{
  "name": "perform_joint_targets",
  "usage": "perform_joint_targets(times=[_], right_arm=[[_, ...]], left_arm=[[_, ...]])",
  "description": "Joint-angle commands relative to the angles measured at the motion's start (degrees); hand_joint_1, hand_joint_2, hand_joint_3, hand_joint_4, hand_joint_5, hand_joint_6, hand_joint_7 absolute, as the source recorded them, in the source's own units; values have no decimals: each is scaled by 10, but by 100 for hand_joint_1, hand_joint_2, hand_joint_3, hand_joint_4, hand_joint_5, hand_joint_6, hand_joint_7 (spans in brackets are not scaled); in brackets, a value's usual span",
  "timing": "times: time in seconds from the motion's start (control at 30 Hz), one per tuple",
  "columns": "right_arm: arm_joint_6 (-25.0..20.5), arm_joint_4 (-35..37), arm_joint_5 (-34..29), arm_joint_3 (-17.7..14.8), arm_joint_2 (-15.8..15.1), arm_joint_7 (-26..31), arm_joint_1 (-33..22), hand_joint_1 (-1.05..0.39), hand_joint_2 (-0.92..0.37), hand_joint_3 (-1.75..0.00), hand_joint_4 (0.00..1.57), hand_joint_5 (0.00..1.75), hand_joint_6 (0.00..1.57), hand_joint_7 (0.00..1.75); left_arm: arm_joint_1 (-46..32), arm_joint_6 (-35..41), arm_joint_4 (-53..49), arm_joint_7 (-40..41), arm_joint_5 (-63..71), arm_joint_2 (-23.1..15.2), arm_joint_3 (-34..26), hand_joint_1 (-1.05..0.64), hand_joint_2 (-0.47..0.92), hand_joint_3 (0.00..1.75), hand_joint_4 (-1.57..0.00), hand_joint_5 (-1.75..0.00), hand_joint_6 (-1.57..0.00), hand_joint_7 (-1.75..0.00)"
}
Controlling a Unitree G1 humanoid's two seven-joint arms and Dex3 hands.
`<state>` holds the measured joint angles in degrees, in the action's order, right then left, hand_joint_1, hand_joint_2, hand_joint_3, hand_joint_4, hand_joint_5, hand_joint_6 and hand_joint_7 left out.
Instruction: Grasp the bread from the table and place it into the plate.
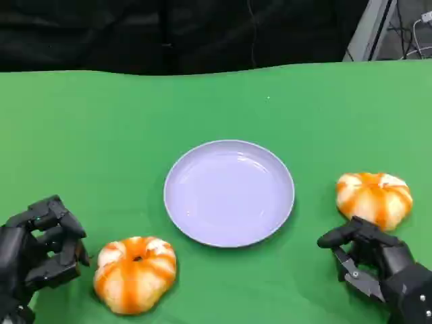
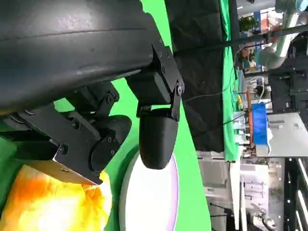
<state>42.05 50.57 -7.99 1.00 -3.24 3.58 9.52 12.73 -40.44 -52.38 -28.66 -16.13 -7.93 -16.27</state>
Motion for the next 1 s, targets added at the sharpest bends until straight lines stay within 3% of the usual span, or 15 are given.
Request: perform_joint_targets(times=[0.03,0.33,0.6,0.63,0.67,0.73,0.77,0.83,0.9,0.97,1.0], right_arm=[[-16,13,2,-4,-11,-1,-6,-29,-92,-41,67,175,79,107],[-16,16,3,-5,-11,-2,-5,-29,-92,-41,68,175,79,106],[-17,18,3,-5,-12,-2,-4,-30,-92,-41,68,175,79,106],[-16,17,0,-4,-13,0,-5,-30,-92,-41,68,175,80,106],[-15,16,0,-4,-13,0,-6,-30,-92,-40,67,174,80,106],[-14,16,2,-5,-13,-1,-6,-30,-92,-40,66,174,80,106],[-14,17,3,-5,-13,-3,-6,-29,-92,-40,66,174,80,106],[-13,18,3,-5,-13,-3,-5,-30,-92,-40,66,174,79,106],[-13,18,1,-5,-14,-2,-5,-30,-92,-40,66,174,79,106],[-13,18,0,-5,-14,0,-5,-30,-92,-40,66,174,79,106],[-13,18,0,-5,-14,0,-5,-30,-92,-40,66,174,79,106]], left_arm=[[3,-1,0,3,-4,-5,-6,6,52,127,-98,-165,-93,-143],[7,2,-10,-12,-22,-3,-12,6,54,123,-98,-163,-94,-140],[13,17,-14,-71,-67,5,-32,7,56,122,-96,-164,-93,-135],[9,55,4,-104,-100,11,-40,7,56,122,-96,-165,-93,-134],[6,89,19,-134,-130,16,-47,7,53,118,-87,-147,-91,-107],[-1,135,44,-169,-166,21,-58,5,47,116,-83,-128,-99,-68],[-3,145,49,-173,-172,22,-61,0,45,110,-85,-111,-103,-45],[-7,161,62,-177,-179,24,-65,-6,48,95,-90,-86,-109,-18],[-10,164,69,-185,-180,25,-68,-7,51,89,-93,-77,-111,-10],[-11,162,72,-194,-179,25,-70,-13,71,43,-103,-36,-104,-2],[-11,161,72,-197,-179,25,-71,-14,77,31,-107,-25,-103,-1]])
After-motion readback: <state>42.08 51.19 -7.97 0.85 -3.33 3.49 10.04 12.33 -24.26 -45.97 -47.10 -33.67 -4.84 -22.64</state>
